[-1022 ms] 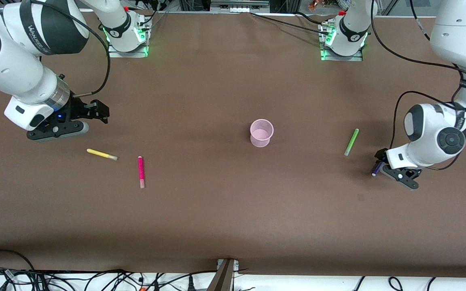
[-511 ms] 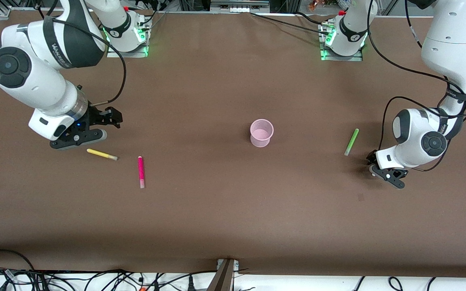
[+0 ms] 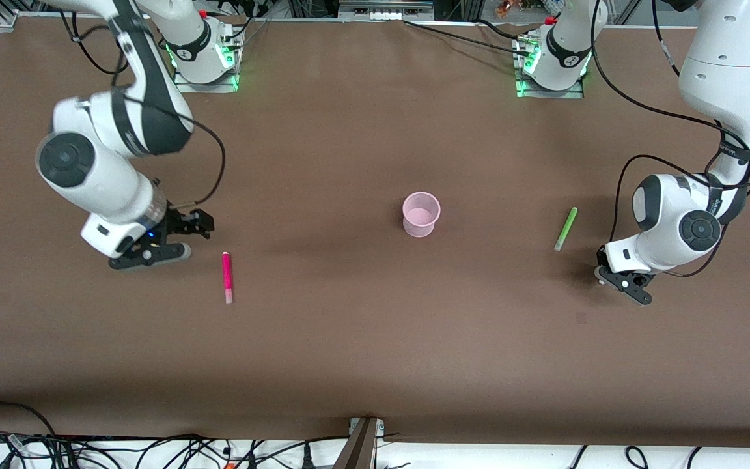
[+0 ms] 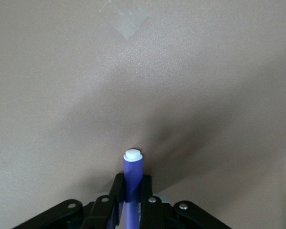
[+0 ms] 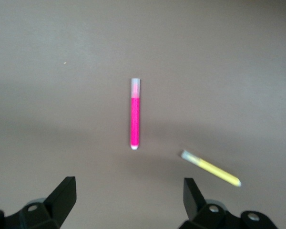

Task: Organize pens into pink holder with both arms
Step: 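Grasp the blue pen with the left gripper while the right gripper lowers, then carry the blue pen toward the cup while the right gripper grasps the marker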

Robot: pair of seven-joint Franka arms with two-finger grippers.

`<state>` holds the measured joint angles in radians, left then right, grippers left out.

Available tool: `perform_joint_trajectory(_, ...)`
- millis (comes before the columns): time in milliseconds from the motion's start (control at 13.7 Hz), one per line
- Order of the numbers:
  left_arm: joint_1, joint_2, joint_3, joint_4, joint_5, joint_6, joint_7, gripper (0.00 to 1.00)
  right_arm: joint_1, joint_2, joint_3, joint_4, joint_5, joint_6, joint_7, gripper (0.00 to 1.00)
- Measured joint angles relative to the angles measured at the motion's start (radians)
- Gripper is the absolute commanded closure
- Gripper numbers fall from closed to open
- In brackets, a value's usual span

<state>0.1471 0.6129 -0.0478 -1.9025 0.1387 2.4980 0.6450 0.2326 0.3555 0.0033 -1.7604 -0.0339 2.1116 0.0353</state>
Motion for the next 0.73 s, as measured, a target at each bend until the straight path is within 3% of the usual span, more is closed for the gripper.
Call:
perform_joint_trajectory(219,-0.001,-0.011,-0.036,0.043,0.0,-0.082,0.001,1.0,0.006,0.126,0.001,-0.004,0.0,0.153,0.003,0.05)
perform_joint_trajectory(511,-0.003,-0.052,-0.113,0.254,0.0,-0.337,0.001,1.0,0.006,0.247,0.001,-0.007,0.0,0.284,0.003,0.18)
perform_joint_trajectory(730,-0.002,-0.07,-0.223,0.359,-0.06,-0.414,-0.004,1.0,0.006,0.268,0.001,-0.057,0.0,0.345,0.002,0.22)
